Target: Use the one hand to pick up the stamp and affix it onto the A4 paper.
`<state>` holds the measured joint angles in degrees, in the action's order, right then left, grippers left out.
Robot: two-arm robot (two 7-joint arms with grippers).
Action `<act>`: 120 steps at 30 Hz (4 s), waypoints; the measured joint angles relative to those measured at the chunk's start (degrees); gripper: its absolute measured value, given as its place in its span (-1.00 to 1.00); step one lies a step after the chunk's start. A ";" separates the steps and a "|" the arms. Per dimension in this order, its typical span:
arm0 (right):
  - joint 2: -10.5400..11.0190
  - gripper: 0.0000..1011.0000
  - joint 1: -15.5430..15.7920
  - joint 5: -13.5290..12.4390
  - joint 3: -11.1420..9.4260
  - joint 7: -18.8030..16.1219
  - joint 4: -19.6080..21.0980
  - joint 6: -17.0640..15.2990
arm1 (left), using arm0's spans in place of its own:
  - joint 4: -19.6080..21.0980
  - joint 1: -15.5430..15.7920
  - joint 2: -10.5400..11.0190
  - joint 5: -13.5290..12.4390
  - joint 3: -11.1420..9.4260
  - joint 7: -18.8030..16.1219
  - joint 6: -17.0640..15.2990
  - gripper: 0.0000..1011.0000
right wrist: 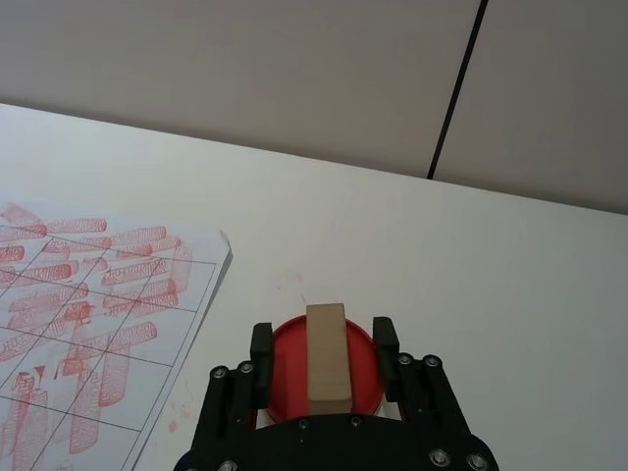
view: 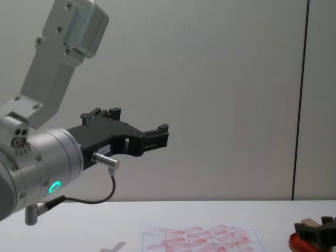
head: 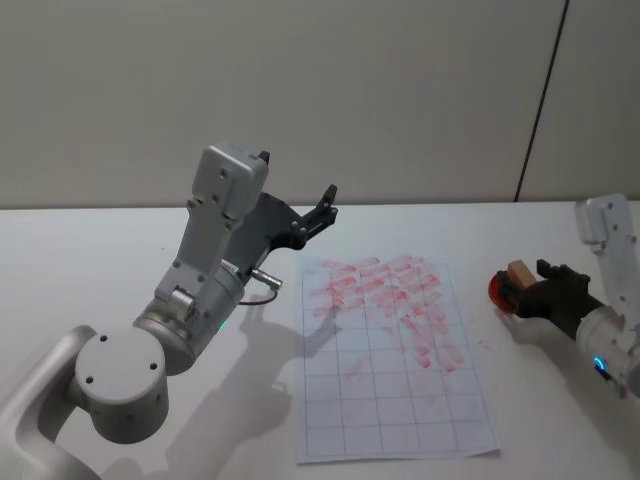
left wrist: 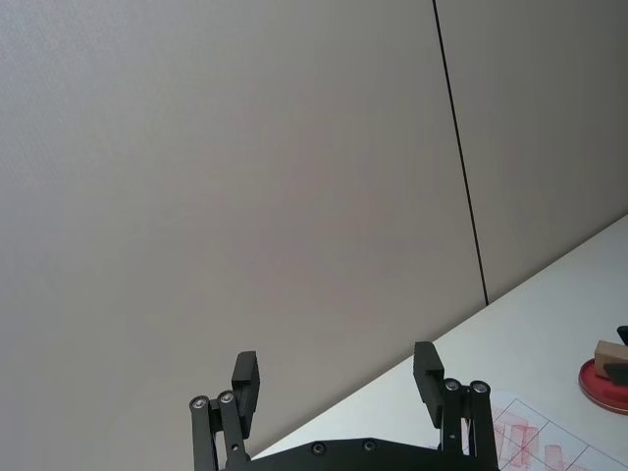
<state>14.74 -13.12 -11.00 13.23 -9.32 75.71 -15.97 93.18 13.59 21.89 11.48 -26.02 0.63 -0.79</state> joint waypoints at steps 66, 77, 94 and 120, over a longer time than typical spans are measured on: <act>-0.71 -0.56 0.91 1.91 0.95 -2.08 10.45 -0.53 | 0.00 0.00 0.00 0.00 0.00 0.00 0.00 0.98; -1.98 -0.56 2.23 5.04 3.94 -5.00 12.81 -4.91 | 0.00 0.00 0.00 0.00 0.00 0.00 0.00 0.98; -4.36 -0.56 2.27 10.06 7.81 -8.98 10.39 -6.59 | 0.00 0.00 0.00 0.00 0.00 0.00 0.00 0.98; -7.13 -0.56 -0.54 14.72 9.80 -8.82 0.40 -2.72 | 0.00 0.00 0.00 0.00 0.00 0.00 0.00 0.98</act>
<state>7.61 -13.66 3.72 23.03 -18.13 76.11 -18.70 93.17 13.59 21.89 11.48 -26.02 0.63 -0.79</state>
